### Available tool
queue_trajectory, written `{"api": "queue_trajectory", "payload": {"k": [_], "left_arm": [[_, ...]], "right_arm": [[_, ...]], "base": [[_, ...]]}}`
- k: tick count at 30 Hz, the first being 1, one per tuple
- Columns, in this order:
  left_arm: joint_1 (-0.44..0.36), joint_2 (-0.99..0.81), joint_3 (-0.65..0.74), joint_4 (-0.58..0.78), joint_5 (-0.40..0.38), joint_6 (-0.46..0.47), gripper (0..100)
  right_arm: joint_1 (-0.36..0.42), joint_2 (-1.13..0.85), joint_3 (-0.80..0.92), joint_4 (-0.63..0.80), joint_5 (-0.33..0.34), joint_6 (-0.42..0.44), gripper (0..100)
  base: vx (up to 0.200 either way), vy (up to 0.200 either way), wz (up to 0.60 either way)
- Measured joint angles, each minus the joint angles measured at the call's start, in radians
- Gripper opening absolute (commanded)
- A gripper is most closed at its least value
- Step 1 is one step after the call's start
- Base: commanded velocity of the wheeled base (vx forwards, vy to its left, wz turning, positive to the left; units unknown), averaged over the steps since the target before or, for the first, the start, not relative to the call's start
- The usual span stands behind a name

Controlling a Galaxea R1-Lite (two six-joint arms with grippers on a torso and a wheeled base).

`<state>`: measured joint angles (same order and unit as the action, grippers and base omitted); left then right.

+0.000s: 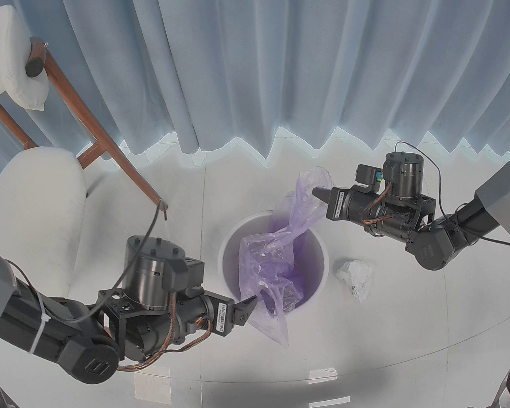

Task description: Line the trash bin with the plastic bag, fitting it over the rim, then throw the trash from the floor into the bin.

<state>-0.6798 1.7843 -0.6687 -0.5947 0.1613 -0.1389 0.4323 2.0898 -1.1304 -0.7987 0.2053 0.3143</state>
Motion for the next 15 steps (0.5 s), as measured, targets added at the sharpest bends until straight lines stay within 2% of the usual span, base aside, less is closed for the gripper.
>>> {"api": "queue_trajectory", "payload": {"k": [7,15], "left_arm": [[-0.038,0.051,-0.057,-0.001,0.001,-0.03,100],[-0.008,0.104,-0.077,-0.002,0.005,-0.027,100]], "right_arm": [[0.0,0.006,0.003,-0.001,0.0,0.0,0],[0.0,0.01,0.0,-0.003,0.0,-0.001,0]], "base": [[0.0,0.0,0.0],[0.0,0.0,0.0]]}}
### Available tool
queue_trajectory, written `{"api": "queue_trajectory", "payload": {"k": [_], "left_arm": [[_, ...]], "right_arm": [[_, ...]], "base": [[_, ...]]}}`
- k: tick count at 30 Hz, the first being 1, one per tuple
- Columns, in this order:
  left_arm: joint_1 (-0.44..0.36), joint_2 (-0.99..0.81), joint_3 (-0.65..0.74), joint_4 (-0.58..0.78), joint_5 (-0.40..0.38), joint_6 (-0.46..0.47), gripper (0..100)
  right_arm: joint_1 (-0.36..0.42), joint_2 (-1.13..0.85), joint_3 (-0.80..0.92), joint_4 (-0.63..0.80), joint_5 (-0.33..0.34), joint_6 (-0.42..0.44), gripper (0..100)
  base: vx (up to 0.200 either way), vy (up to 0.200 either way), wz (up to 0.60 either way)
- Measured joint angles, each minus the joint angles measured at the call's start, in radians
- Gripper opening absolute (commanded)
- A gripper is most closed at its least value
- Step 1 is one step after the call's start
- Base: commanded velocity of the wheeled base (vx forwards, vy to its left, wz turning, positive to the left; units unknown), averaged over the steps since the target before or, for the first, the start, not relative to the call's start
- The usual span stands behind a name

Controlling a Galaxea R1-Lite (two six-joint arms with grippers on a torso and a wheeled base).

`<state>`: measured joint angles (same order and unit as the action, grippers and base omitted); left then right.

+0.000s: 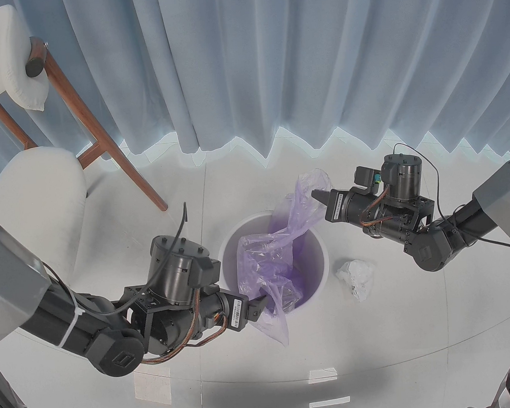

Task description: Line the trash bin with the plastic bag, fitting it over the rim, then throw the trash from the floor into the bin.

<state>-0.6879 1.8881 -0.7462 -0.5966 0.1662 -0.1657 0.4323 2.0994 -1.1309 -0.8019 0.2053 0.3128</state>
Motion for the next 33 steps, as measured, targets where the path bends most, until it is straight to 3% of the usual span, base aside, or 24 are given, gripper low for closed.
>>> {"api": "queue_trajectory", "payload": {"k": [8,9,15,20,28,33], "left_arm": [[0.024,0.032,-0.044,0.0,-0.002,-0.003,100],[0.024,0.036,-0.048,0.0,-0.002,-0.005,0],[0.0,0.072,-0.087,0.0,-0.002,-0.037,0],[0.041,0.09,-0.155,0.003,0.0,-0.041,0],[0.135,0.068,-0.206,0.013,0.0,-0.045,0],[0.145,0.018,-0.197,0.072,-0.002,-0.076,0]], "right_arm": [[0.0,0.001,-0.003,0.0,0.0,0.0,0],[0.0,0.001,-0.004,0.001,0.0,0.0,0],[0.0,0.002,-0.009,0.006,0.01,-0.017,0],[-0.023,-0.003,-0.026,0.015,0.073,-0.02,0],[-0.106,-0.053,-0.055,0.163,0.203,-0.025,0],[-0.146,-0.081,-0.059,0.19,0.237,-0.03,0]], "base": [[0.0,0.0,0.0],[0.0,0.0,0.0],[0.0,0.0,0.0],[0.0,0.0,0.0],[0.0,0.0,0.0],[0.0,0.0,0.0]]}}
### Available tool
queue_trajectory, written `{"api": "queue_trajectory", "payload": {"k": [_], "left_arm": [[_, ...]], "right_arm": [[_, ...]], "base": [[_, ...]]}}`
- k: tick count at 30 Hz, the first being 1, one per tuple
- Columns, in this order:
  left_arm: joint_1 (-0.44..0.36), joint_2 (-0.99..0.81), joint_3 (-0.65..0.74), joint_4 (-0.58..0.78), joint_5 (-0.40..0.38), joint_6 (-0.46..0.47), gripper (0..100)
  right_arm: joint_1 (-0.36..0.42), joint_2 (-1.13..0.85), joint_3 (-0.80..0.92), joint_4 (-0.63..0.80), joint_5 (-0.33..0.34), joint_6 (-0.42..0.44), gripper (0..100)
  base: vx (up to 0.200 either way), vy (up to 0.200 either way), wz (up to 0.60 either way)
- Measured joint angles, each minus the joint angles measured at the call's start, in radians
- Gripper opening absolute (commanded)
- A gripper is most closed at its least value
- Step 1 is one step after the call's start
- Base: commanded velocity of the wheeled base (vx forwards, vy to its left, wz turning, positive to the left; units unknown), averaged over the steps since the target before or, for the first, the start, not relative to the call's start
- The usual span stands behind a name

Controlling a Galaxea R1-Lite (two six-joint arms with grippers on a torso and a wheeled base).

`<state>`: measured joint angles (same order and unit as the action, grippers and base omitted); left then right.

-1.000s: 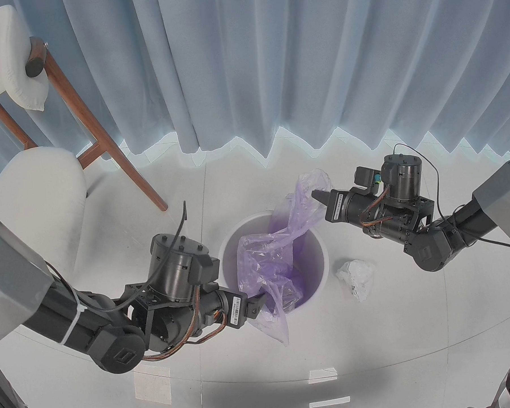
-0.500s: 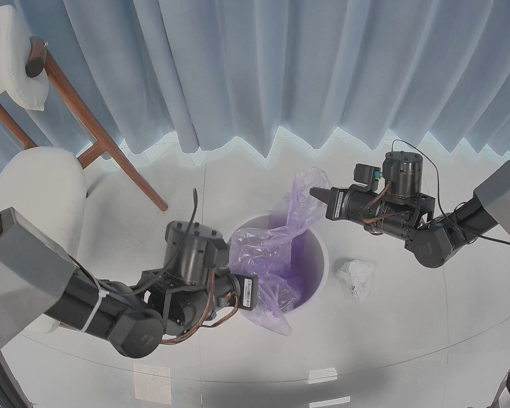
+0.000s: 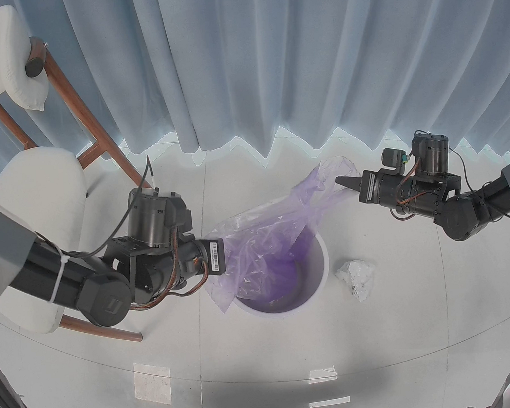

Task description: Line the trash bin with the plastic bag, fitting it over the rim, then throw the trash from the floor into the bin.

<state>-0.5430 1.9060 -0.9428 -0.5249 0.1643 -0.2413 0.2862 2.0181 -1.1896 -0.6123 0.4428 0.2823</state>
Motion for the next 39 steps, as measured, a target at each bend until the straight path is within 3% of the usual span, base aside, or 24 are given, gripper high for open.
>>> {"api": "queue_trajectory", "payload": {"k": [7,14,25,33,39], "left_arm": [[-0.056,-0.084,0.064,0.169,-0.005,-0.049,0],[-0.1,-0.108,0.138,0.173,0.002,-0.046,0],[-0.078,0.009,0.163,0.111,0.056,0.011,0],[-0.154,0.074,0.147,0.089,0.057,0.01,0],[-0.211,0.101,0.163,0.091,0.062,0.014,0]], "right_arm": [[-0.014,-0.054,0.047,0.116,0.04,-0.01,0],[-0.007,-0.076,0.188,0.124,0.063,-0.09,0],[-0.008,0.02,0.298,0.044,0.06,-0.194,0],[-0.047,0.083,0.329,0.023,0.036,-0.298,0],[-0.059,0.106,0.374,0.007,0.038,-0.319,0]], "base": [[0.0,0.0,0.0],[0.0,0.0,0.0],[0.0,0.0,0.0],[0.0,0.0,0.0],[0.0,0.0,0.0]]}}
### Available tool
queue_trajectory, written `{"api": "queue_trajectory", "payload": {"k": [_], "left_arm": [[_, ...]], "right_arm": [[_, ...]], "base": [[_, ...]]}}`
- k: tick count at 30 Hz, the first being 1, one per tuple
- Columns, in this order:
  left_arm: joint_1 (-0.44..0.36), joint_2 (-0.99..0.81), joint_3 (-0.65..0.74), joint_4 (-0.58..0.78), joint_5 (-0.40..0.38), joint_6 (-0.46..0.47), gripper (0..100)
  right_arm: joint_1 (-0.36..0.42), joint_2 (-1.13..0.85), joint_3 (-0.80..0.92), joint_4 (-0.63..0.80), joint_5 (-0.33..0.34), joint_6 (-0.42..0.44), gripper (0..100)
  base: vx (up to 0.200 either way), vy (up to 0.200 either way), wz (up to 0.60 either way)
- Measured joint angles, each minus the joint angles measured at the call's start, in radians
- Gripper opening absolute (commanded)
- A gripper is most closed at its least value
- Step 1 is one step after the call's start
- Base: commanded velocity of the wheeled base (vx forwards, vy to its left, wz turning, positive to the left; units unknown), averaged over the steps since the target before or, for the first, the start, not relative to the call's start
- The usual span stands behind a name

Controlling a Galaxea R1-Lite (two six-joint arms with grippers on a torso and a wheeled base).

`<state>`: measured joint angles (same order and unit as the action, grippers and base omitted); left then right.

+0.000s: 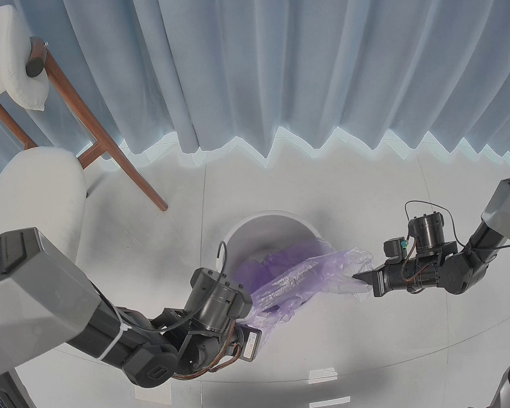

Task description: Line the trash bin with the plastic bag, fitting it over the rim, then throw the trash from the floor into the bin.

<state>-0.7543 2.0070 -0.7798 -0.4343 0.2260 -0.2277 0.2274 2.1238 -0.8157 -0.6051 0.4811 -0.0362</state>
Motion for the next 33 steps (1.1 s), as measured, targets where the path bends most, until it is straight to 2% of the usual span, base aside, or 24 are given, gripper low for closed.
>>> {"api": "queue_trajectory", "payload": {"k": [7,11,22,28,33], "left_arm": [[-0.011,0.014,0.055,0.002,0.021,0.057,0],[-0.007,0.028,0.071,0.001,0.053,0.09,0],[0.012,0.061,0.054,0.001,0.091,0.097,0],[0.039,0.054,0.005,0.0,0.097,0.087,0],[0.065,0.026,-0.011,-0.002,0.098,0.081,0]], "right_arm": [[-0.011,0.065,0.042,-0.191,-0.004,-0.006,0],[-0.018,0.127,0.051,-0.306,-0.034,-0.006,0],[-0.04,0.209,0.005,-0.396,-0.105,-0.002,0],[-0.047,0.211,0.003,-0.517,-0.113,0.001,0],[-0.05,0.185,0.012,-0.54,-0.113,0.003,0]], "base": [[0.0,0.0,0.0],[0.0,0.0,0.0],[0.0,0.0,0.0],[0.0,0.0,0.0],[0.0,0.0,0.0]]}}
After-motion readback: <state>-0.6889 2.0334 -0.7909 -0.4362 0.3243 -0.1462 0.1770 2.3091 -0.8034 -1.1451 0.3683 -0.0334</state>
